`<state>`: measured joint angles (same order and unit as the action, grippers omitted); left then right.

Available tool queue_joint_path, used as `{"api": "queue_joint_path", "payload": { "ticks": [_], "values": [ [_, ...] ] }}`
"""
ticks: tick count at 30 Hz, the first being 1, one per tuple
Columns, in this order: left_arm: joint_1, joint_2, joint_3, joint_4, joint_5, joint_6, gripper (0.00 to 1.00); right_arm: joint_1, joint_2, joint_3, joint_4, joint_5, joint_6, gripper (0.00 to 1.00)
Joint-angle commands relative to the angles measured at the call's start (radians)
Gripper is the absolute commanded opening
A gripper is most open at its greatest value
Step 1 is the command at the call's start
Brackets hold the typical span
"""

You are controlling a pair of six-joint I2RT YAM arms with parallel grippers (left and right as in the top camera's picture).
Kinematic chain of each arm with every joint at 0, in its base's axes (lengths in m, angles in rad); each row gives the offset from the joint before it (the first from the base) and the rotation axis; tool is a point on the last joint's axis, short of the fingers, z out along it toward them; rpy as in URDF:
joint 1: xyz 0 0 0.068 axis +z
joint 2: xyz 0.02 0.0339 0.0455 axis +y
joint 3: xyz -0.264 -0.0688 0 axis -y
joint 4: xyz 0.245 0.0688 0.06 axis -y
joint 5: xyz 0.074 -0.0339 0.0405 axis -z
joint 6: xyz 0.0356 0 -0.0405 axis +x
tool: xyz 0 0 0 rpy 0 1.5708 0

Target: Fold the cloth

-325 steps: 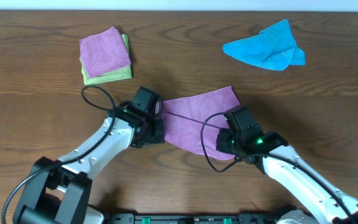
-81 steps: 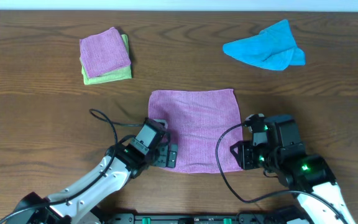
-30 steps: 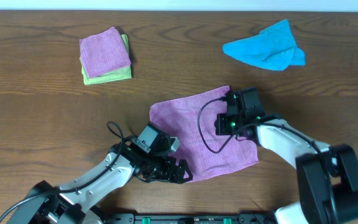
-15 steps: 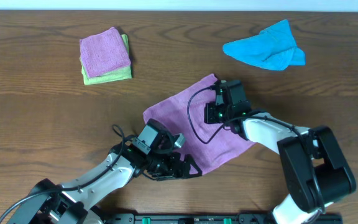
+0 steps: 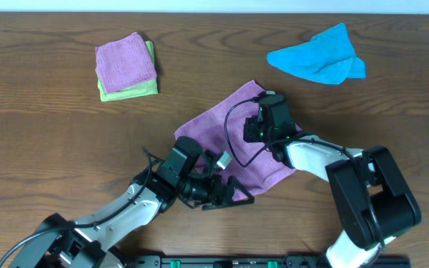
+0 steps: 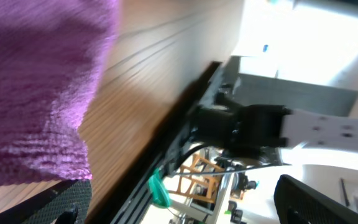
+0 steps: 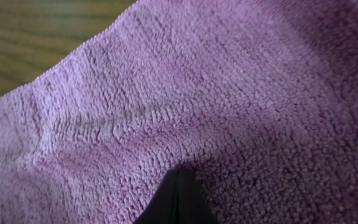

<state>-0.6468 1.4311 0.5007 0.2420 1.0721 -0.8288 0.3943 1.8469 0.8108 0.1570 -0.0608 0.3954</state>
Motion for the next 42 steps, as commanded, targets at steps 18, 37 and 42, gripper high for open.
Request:
{"api": "queue_joint_path", "payload": {
  "ticks": [18,37,42],
  "values": [
    [-0.002,0.005,0.003,0.200,0.109,-0.084,0.95,0.000,0.085,-0.020,0.008,0.071,0.019,0.04],
    [0.142,0.005,0.012,-0.105,-0.294,0.203,0.96,-0.004,0.083,-0.019,-0.030,0.019,0.015,0.02],
    [0.202,0.005,0.053,-0.112,-0.366,0.201,0.95,-0.004,0.083,-0.019,-0.054,0.019,0.014,0.02]
  ]
}}
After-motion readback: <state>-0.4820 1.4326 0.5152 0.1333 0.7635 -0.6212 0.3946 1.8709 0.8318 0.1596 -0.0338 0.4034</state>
